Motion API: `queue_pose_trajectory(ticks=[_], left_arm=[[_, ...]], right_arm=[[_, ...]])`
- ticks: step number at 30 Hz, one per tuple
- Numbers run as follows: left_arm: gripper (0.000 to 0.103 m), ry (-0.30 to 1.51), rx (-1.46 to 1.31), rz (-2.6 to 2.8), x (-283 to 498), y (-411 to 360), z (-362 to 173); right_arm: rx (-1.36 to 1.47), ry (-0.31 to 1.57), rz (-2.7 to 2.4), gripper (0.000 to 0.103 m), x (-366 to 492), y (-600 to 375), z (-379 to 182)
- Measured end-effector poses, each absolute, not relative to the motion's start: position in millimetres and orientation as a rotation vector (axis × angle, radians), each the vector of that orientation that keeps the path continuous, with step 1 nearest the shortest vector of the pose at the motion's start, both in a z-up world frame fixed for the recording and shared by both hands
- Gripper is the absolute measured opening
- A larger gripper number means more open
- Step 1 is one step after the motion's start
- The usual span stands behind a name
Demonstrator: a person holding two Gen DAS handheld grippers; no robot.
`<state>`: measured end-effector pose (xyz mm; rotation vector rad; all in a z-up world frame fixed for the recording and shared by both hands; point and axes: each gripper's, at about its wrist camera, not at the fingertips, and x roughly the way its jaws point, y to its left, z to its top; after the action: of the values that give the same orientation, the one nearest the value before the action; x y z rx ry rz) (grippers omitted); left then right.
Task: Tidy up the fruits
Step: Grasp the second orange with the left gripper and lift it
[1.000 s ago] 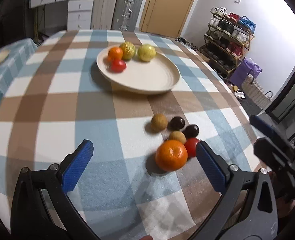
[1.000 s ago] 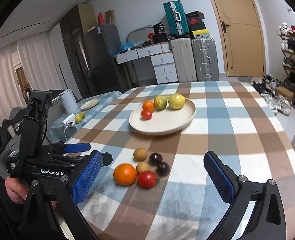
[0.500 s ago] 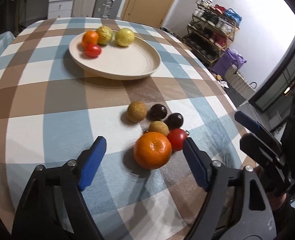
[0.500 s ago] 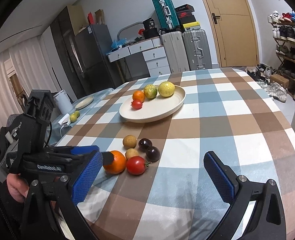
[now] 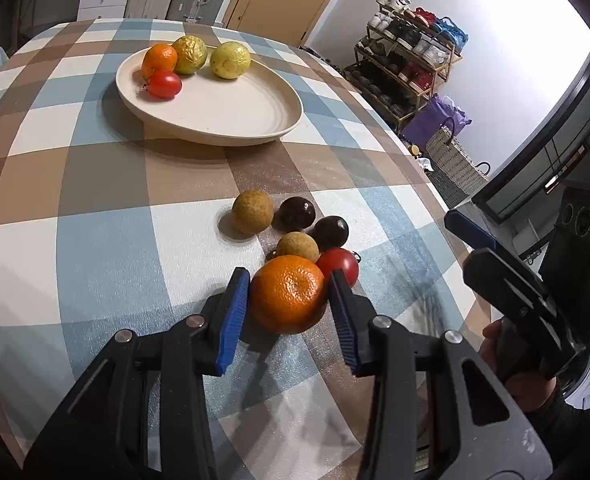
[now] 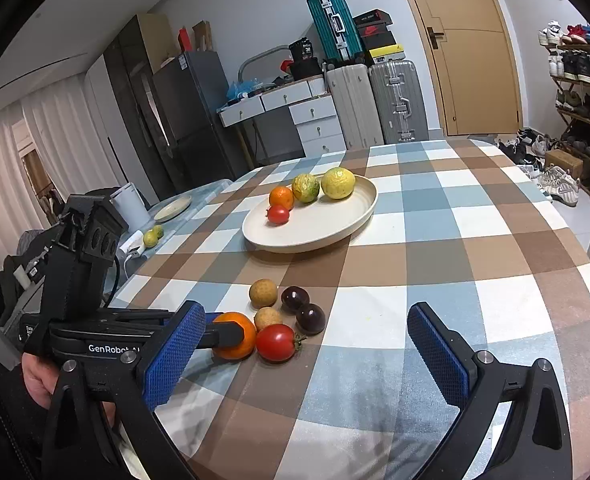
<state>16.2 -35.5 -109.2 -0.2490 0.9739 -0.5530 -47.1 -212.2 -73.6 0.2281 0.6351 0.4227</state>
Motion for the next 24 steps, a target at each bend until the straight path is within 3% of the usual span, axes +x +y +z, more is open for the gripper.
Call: queue_pose_trajectory(ticks=[24], left_arm=[[0.038, 0.832, -0.345, -0.446, 1, 31, -81]], right_arm=[[0.234, 0.813, 0.455, 0.103, -27, -185, -92]])
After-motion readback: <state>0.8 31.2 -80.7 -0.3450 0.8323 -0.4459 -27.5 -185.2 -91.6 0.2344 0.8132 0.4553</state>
